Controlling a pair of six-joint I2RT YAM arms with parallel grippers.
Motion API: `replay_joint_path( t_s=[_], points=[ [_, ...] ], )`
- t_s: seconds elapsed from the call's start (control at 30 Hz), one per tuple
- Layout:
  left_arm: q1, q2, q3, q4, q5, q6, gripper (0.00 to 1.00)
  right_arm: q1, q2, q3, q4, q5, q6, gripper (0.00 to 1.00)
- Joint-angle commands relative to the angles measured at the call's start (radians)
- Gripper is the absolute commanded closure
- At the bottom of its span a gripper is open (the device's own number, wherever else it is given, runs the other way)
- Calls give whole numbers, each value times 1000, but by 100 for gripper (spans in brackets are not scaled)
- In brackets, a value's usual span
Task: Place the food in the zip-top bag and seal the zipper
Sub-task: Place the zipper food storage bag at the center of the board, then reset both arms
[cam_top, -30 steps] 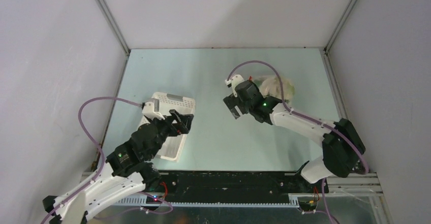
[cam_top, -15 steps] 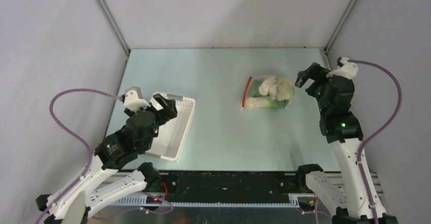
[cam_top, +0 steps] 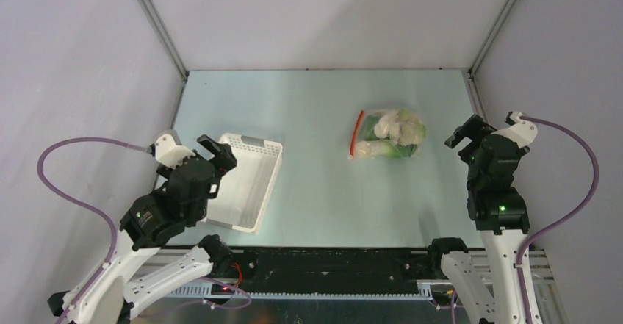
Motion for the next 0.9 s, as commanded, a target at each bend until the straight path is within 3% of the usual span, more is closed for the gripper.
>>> replay_joint_path(
  t_s=[0.0,0.4,0.87],
  points=[
    [6,13,60,-74,-56,-68,2,-9,-5,-8,8,27,-19,0],
    [6,25,94,-80,-26,-51,2,-11,-34,-18,5,40,-50,0],
    [7,-42,40,38,76,79,2,-12,-94,-76,66,-47,-62,0]
  ],
)
